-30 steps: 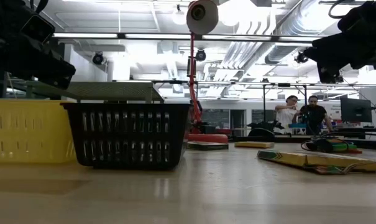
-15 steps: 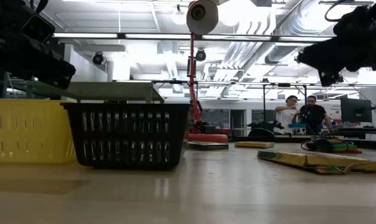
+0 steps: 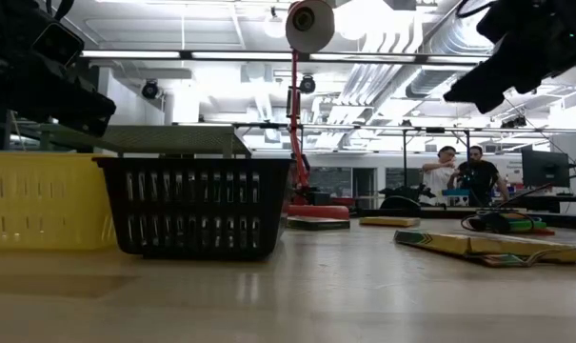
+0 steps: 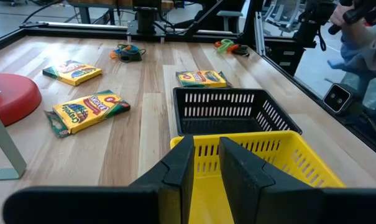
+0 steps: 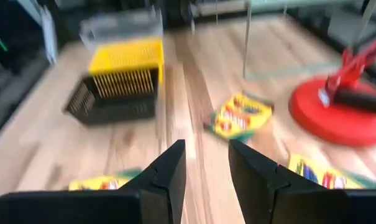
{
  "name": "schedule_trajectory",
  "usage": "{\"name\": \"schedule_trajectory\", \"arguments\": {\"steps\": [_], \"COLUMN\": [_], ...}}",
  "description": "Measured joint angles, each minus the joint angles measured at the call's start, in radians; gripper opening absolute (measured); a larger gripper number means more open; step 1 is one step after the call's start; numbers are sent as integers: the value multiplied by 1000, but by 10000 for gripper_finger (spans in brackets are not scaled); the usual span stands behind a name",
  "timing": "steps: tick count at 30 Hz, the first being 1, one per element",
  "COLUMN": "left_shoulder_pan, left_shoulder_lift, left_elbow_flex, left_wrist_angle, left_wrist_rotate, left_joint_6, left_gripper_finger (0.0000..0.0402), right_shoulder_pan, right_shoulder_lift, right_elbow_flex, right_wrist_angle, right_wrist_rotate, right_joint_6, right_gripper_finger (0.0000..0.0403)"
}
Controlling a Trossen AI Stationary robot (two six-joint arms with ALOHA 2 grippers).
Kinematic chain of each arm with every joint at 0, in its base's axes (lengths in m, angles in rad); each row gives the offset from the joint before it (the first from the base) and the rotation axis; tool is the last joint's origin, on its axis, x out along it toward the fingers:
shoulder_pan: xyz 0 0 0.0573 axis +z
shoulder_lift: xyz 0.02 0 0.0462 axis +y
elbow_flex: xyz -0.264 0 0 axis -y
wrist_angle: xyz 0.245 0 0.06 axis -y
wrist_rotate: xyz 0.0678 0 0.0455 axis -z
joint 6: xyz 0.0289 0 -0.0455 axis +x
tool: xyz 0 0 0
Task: Pick & Place Office Desk Supplies
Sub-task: Put the purple rubber band into the black bin
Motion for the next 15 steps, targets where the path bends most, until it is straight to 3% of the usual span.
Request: {"name": "schedule_trajectory", "arguments": {"steps": [15], "left_shoulder_pan": [0], "left_shoulder_lift": [0], "left_elbow_flex": [0], "left_wrist_angle": [0], "left_wrist_rotate": [0], "left_joint_6": [0], "left_gripper_finger": [71], "right_shoulder_pan": [0], "right_shoulder_lift": [374], "right_elbow_flex": [207], "right_wrist_angle": [-333], "right_wrist_rotate": [-13], "right_joint_6": [264], "right_gripper_finger": [110]}}
